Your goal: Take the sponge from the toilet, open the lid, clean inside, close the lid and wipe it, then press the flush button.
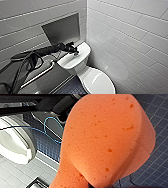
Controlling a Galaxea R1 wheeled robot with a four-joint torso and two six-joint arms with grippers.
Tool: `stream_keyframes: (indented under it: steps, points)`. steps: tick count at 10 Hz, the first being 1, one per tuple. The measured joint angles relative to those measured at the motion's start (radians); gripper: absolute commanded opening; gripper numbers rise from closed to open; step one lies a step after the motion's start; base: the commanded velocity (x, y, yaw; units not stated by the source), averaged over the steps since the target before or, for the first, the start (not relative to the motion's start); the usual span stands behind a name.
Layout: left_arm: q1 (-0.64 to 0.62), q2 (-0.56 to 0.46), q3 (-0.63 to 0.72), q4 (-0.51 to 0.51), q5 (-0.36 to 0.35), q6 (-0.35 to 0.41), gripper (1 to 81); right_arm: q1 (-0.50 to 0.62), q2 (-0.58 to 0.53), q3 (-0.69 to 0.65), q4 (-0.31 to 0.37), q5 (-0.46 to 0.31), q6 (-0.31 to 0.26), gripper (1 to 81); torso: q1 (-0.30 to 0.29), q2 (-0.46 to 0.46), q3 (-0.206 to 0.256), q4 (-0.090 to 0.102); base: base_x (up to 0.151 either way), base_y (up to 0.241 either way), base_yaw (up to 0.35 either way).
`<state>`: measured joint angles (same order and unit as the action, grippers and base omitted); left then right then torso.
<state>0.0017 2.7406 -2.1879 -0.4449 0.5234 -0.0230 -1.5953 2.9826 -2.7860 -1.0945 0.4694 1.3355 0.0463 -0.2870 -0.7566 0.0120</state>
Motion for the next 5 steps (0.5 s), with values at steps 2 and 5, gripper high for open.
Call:
stream_keyframes:
  steps: [2,5]
  points:
    - [0.022,-0.08,0.132,-0.002,0.001,0.003,1.0,0.0,-0.003,-0.002,0.001,-0.002,0.0,1.0,0.0,0.0,0.0,0.0,0.0,0.0,0.0]
    - [0.142,-0.22,0.358,-0.003,0.005,0.018,1.0,0.0,-0.006,-0.004,0.0,-0.004,0.0,1.0,0.0,0.0,0.008,0.0,0.0,0.0,0.0]
